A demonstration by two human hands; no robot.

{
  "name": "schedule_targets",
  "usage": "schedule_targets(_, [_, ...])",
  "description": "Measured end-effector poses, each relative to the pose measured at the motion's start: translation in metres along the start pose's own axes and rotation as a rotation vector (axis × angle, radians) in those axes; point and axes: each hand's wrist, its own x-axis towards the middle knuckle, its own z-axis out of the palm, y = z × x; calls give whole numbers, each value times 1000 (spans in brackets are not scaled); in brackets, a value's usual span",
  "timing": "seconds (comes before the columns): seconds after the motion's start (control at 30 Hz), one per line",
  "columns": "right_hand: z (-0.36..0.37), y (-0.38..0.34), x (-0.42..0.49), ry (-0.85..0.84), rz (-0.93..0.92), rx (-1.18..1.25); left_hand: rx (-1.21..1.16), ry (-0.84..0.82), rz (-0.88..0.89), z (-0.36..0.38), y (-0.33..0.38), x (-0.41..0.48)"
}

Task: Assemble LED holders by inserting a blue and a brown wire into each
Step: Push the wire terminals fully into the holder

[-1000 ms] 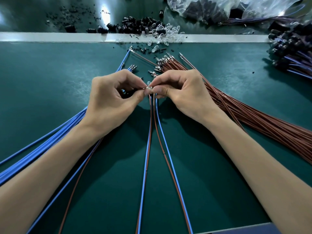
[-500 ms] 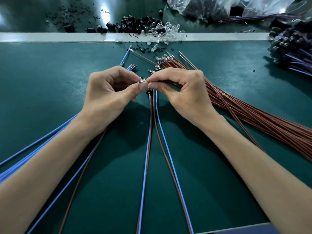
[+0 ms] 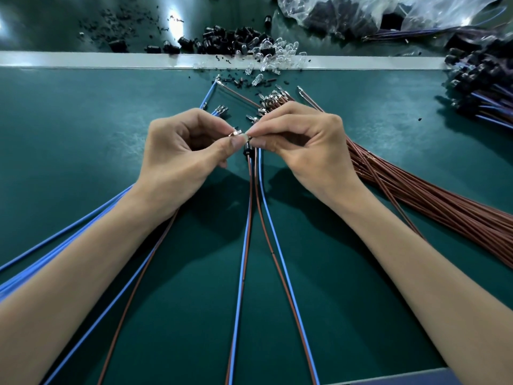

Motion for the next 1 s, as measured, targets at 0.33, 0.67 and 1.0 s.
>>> schedule_targets(0.33, [-4, -1, 0, -19, -54, 2, -44, 3, -18, 0, 4, 0])
schedule_targets(0.67, [-2, -4, -2, 2, -111, -80, -80, -40, -36, -1, 4, 0])
schedule_targets(1.0, [2, -3, -2, 14, -63, -21, -109, -21, -54, -2, 3, 2])
